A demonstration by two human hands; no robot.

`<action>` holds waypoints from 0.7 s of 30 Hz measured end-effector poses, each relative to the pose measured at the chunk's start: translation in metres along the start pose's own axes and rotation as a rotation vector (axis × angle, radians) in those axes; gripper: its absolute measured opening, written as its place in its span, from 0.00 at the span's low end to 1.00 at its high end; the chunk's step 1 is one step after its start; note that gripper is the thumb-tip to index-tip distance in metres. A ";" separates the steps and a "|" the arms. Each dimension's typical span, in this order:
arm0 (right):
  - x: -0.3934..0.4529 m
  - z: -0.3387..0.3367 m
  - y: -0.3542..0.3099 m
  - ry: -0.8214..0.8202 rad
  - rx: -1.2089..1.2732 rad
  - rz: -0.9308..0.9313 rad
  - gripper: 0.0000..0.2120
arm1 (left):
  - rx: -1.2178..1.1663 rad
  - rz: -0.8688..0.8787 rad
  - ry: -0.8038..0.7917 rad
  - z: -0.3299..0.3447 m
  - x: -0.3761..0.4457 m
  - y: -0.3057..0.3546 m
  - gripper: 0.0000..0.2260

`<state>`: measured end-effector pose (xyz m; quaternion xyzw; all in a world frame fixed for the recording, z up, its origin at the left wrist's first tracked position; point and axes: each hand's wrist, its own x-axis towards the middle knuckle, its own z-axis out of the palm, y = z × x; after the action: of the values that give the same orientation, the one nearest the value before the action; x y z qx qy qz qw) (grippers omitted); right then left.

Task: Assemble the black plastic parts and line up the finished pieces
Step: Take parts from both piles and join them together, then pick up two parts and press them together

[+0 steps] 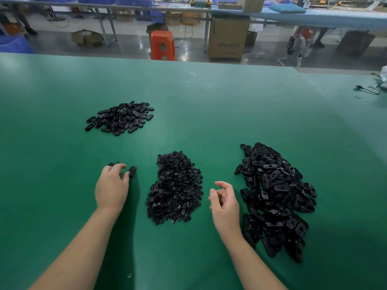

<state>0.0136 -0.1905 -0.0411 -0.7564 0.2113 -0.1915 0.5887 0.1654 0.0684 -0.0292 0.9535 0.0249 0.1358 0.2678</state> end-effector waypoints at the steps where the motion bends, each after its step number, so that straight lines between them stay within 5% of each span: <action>1: 0.000 0.000 0.000 -0.002 -0.004 -0.002 0.06 | 0.048 0.083 0.015 0.000 -0.004 0.000 0.09; 4: 0.000 0.001 0.000 -0.004 -0.015 -0.003 0.06 | 0.143 0.259 -0.014 0.004 -0.014 0.002 0.08; 12: 0.000 0.000 -0.002 -0.020 -0.034 0.010 0.05 | 0.118 0.057 -0.065 0.009 -0.011 0.007 0.14; 21: 0.001 0.002 -0.002 -0.043 -0.102 0.055 0.08 | -0.157 0.153 -0.140 0.031 -0.042 0.043 0.09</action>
<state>0.0157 -0.1894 -0.0398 -0.7833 0.2289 -0.1480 0.5587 0.1327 0.0111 -0.0429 0.9359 -0.0774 0.0904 0.3314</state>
